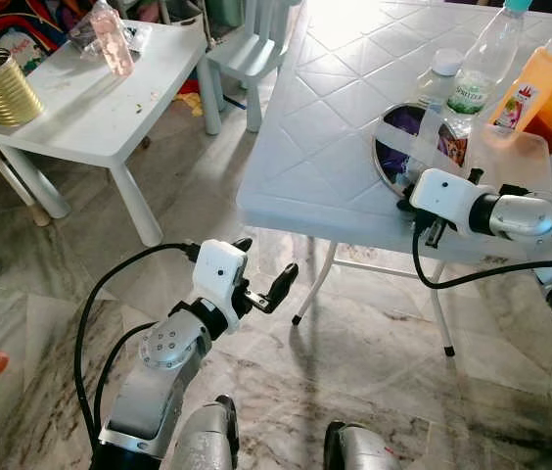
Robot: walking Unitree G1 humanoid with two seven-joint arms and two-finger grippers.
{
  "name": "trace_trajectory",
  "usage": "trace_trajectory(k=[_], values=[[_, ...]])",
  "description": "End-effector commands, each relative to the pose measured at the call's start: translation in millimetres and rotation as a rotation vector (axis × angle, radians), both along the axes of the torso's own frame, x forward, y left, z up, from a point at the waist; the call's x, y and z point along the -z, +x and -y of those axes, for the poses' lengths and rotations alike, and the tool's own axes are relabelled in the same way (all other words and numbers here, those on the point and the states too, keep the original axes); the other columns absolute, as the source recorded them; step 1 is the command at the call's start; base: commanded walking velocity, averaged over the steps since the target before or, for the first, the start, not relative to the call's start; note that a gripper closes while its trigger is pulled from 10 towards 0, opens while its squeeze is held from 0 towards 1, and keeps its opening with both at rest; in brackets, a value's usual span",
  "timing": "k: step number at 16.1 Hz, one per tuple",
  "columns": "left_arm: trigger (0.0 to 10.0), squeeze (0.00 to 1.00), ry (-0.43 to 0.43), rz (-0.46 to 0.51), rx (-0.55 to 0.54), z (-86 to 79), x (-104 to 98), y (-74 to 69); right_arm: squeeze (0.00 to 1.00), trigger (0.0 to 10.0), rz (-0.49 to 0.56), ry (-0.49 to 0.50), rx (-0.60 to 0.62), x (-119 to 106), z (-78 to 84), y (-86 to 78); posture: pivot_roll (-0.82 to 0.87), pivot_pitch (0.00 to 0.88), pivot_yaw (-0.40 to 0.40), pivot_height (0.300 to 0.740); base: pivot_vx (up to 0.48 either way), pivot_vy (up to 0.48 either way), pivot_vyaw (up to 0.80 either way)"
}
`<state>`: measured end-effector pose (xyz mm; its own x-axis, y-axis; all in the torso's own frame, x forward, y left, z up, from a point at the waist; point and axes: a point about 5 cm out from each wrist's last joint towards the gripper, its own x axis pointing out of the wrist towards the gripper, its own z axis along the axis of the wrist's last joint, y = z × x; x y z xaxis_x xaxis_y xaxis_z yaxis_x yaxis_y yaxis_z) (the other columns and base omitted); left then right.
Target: Restocking fridge
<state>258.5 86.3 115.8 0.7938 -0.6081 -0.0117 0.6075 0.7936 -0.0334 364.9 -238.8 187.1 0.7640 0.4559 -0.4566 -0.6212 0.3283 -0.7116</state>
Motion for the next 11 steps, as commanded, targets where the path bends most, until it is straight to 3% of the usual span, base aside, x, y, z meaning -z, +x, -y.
trace_trajectory(k=[1,6,7,9,10,11], values=[[10.0,0.00,0.011,0.001,-0.005,-0.4,-0.8,-2.0,0.00,0.0,-0.031,-0.028,0.016,5.8,7.0,-2.2,0.09,0.172,0.034,0.740,0.000,0.000,0.00],[10.0,0.00,0.012,-0.012,-0.009,1.8,0.4,-1.5,0.00,0.0,0.033,-0.004,-0.073,4.5,-2.3,-7.1,0.09,0.170,0.033,0.740,0.000,0.000,0.00],[10.0,0.00,0.013,-0.015,-0.011,2.1,0.5,-1.3,0.00,10.0,0.036,0.001,-0.092,5.9,-4.2,-8.8,0.09,0.170,0.034,0.740,0.000,0.000,0.00],[10.0,0.00,0.015,-0.014,-0.011,2.1,0.3,-1.2,0.00,10.0,0.032,0.016,-0.079,5.6,-2.2,-8.5,0.09,0.170,0.034,0.740,0.000,0.000,0.00],[10.0,0.00,0.017,-0.015,-0.012,1.8,0.4,-0.9,1.00,10.0,0.046,0.025,-0.063,2.5,1.1,-7.3,0.09,0.170,0.034,0.740,0.000,0.000,0.00],[10.0,0.00,0.020,-0.016,-0.013,1.4,0.6,-0.6,1.00,10.0,0.056,0.025,-0.056,0.2,2.8,-6.6,0.09,0.170,0.034,0.740,0.000,0.000,0.00]])
